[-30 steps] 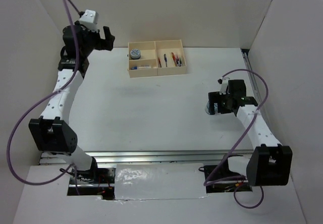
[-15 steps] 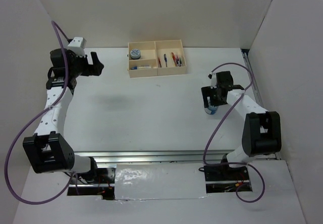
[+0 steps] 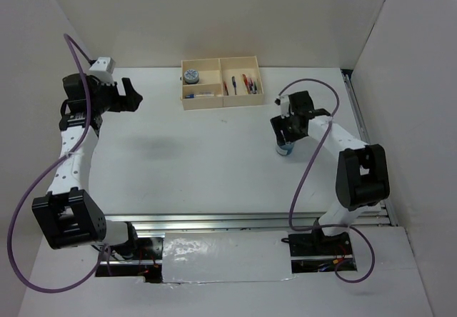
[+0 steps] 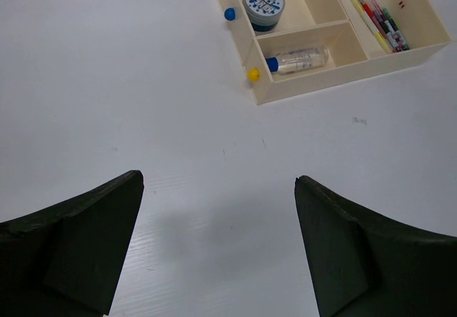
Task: Sort the stationery into containers
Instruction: Move the stationery to the center of the board.
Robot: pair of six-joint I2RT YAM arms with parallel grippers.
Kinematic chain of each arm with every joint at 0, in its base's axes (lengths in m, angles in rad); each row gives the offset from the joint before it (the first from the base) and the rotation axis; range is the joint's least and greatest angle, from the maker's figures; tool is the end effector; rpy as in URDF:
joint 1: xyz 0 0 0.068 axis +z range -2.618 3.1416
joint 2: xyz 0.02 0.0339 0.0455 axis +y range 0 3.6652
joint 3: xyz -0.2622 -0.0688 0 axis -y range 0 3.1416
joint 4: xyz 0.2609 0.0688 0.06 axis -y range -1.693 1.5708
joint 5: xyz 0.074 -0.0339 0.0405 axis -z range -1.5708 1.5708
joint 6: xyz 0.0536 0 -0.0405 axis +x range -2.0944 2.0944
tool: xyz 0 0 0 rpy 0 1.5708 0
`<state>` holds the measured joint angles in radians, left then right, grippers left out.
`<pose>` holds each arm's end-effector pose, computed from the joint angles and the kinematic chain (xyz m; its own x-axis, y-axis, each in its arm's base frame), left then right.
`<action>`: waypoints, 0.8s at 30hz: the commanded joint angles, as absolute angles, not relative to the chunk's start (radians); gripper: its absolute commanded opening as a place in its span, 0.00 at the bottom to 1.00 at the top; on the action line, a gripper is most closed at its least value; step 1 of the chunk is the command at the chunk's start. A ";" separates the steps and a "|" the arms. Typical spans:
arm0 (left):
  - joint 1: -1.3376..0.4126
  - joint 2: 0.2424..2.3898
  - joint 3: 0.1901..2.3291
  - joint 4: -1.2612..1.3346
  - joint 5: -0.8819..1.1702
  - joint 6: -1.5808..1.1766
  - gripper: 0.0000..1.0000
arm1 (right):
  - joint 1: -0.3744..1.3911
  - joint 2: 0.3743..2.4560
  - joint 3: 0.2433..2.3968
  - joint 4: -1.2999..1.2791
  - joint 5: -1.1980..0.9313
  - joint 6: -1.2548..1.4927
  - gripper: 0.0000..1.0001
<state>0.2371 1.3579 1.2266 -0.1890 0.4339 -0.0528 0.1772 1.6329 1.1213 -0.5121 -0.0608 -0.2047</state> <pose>0.3431 0.0597 0.3565 -0.3148 -0.1253 -0.9408 0.1584 0.9704 -0.1823 0.3533 0.0666 0.1909 -0.7810 -0.3460 -0.5199 -0.3736 0.9260 -0.0549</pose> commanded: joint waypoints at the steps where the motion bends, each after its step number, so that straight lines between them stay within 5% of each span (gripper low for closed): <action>1: 0.245 1.328 1.206 -0.181 0.517 -0.018 0.99 | 0.254 1.641 1.278 -0.498 -0.118 -0.271 0.35; 14: 0.281 1.281 1.101 -0.216 0.581 0.041 0.99 | 0.525 2.143 1.938 -0.526 -0.170 -0.256 0.33; 24: 0.215 1.102 0.725 0.130 0.701 0.038 0.99 | 0.574 2.264 1.957 -0.454 -0.163 -0.213 0.44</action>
